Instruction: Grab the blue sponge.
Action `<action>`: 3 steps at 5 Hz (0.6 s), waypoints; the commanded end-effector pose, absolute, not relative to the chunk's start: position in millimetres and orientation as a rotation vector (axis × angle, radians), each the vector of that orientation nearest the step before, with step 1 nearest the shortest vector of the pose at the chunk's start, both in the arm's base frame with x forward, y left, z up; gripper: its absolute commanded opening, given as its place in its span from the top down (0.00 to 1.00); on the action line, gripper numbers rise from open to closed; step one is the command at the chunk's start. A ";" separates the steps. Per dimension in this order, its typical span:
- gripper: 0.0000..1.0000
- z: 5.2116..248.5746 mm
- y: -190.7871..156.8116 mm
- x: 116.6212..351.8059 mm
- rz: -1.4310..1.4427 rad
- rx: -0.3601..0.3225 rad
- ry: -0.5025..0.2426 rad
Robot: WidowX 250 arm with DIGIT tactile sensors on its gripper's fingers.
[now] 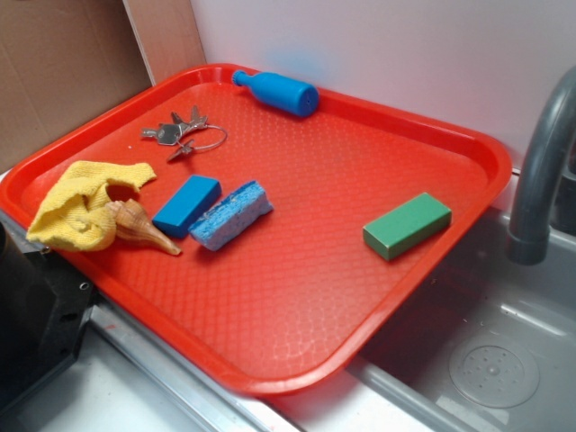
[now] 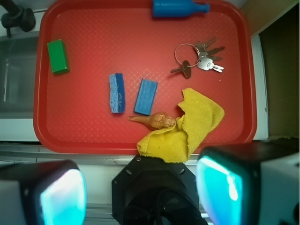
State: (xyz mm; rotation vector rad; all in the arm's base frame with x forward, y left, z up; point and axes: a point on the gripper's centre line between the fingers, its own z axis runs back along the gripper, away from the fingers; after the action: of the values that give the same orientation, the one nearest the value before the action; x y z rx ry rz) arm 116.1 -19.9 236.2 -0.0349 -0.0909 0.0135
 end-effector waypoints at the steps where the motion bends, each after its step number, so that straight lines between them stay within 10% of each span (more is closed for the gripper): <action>1: 0.00 236.2 -19.9 116.1 0.013 -0.035 -0.091; 3: 0.00 161.1 -47.8 167.6 0.140 -0.025 -0.106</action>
State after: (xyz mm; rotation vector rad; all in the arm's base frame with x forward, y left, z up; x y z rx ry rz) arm 163.4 -44.3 155.7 -0.0142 -0.0782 0.1462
